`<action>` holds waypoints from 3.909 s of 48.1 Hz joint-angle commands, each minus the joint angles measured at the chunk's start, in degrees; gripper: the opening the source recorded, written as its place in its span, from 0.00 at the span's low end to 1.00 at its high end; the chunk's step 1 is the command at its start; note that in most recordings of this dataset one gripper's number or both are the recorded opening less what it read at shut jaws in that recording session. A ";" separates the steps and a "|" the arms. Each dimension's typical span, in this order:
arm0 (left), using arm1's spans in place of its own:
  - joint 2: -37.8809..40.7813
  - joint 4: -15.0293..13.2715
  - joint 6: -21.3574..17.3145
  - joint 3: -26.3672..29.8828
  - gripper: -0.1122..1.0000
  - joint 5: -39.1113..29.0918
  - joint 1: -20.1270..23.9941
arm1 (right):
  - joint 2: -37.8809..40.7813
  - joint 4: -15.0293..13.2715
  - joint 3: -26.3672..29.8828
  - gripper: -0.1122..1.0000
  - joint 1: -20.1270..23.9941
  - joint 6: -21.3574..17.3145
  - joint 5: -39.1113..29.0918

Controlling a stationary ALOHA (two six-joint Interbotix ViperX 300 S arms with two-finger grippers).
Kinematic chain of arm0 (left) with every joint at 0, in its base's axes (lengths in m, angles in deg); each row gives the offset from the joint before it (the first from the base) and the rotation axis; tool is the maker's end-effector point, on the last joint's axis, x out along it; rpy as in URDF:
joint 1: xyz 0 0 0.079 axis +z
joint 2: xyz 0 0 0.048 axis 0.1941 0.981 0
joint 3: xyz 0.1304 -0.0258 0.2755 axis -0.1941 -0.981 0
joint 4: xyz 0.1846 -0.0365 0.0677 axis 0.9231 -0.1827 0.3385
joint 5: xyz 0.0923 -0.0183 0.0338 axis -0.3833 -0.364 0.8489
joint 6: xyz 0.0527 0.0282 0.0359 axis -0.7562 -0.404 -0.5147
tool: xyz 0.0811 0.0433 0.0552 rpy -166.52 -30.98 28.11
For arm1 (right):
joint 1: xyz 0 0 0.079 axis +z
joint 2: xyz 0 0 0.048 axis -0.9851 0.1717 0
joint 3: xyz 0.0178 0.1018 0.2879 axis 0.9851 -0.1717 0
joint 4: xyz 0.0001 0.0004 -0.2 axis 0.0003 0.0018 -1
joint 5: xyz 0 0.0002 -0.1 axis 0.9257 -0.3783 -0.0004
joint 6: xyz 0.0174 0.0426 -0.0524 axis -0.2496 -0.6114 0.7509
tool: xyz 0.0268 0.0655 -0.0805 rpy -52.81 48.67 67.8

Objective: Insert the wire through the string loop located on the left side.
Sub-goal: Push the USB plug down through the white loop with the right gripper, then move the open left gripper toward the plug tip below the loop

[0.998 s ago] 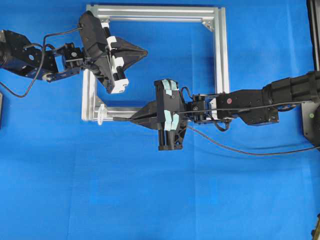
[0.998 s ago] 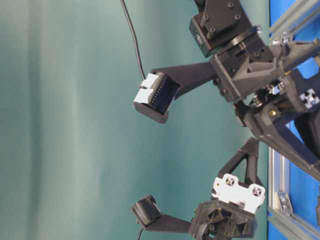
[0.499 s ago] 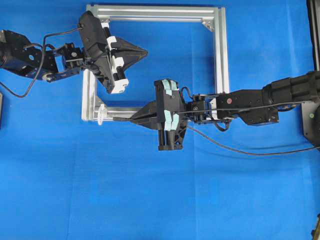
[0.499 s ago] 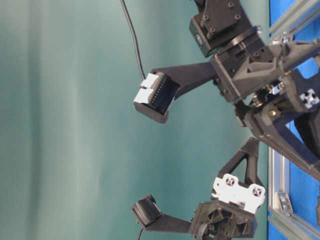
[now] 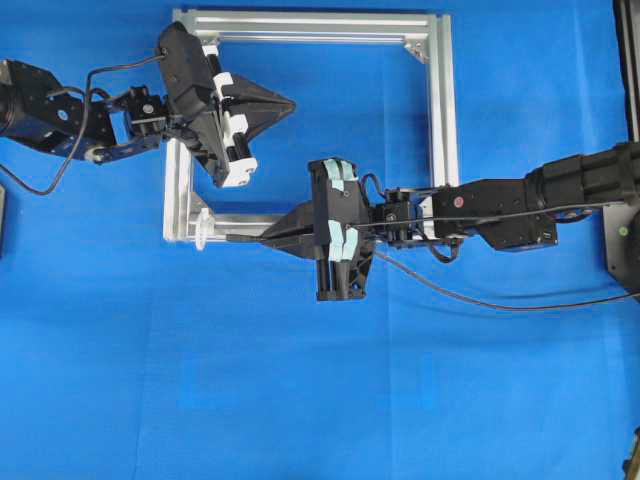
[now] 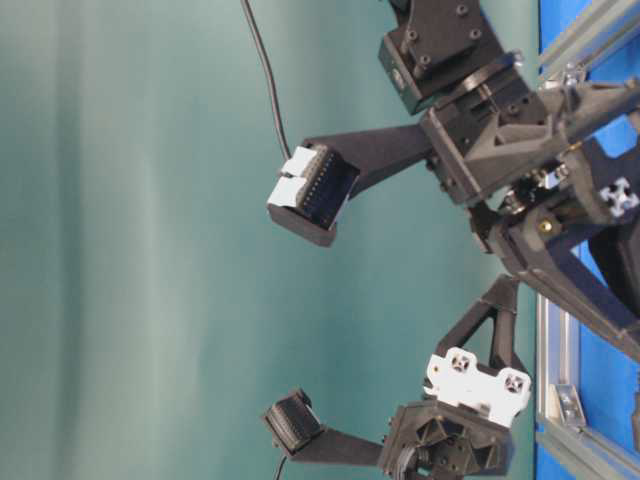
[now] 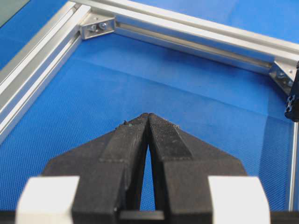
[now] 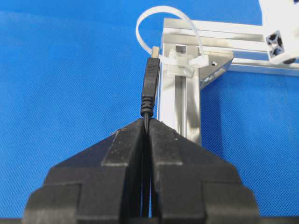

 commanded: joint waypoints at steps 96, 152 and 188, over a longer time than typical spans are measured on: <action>-17.93 0.18 0.00 -16.96 0.10 0.26 -1.14 | 8.70 -0.09 14.59 0.09 -1.49 0.09 -0.62; -29.36 0.44 1.58 -25.31 0.10 -3.87 -16.79 | 8.70 0.00 14.68 0.09 -1.49 0.00 -0.62; -29.53 0.70 1.41 -25.14 0.69 -5.45 -18.81 | 8.70 0.00 14.77 0.09 -1.49 0.00 -0.53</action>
